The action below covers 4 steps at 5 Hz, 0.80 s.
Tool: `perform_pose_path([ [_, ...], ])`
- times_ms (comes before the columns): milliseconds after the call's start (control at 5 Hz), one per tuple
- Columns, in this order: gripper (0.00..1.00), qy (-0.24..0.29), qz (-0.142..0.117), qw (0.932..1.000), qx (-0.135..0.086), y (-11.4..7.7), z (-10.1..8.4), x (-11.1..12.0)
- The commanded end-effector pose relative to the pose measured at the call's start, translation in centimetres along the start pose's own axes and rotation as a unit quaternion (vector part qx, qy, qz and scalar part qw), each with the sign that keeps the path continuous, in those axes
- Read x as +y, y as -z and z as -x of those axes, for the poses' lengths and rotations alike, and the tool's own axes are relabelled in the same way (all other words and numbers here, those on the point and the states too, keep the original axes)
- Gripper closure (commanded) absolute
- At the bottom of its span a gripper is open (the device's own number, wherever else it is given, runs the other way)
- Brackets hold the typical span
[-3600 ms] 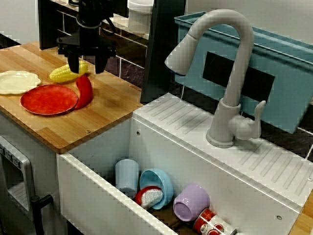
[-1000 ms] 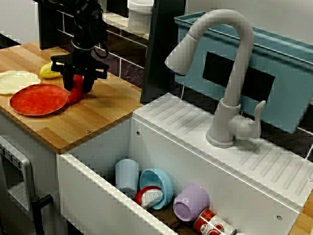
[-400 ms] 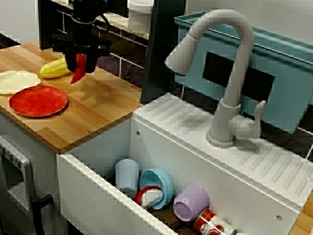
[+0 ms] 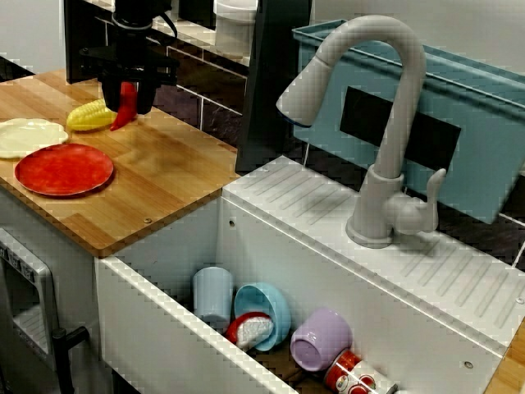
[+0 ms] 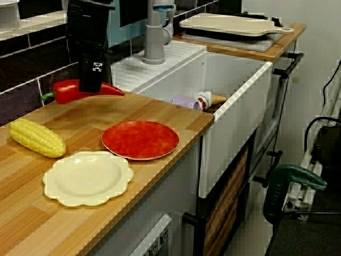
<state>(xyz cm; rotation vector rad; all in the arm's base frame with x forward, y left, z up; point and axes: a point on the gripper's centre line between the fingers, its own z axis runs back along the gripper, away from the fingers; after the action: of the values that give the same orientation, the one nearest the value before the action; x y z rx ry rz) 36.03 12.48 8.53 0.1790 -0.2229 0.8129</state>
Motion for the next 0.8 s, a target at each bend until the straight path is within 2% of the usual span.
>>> perform_pose_path([
  [0, 1.0, 0.061, -0.015, 0.9974, -0.035, -2.8, -1.6, 3.2],
  [200, 1.0, 0.062, -0.025, 0.9974, -0.029, -3.1, -2.9, 4.3],
  [600, 1.0, 0.075, -0.039, 0.9957, -0.037, -3.4, -4.3, 6.0],
])
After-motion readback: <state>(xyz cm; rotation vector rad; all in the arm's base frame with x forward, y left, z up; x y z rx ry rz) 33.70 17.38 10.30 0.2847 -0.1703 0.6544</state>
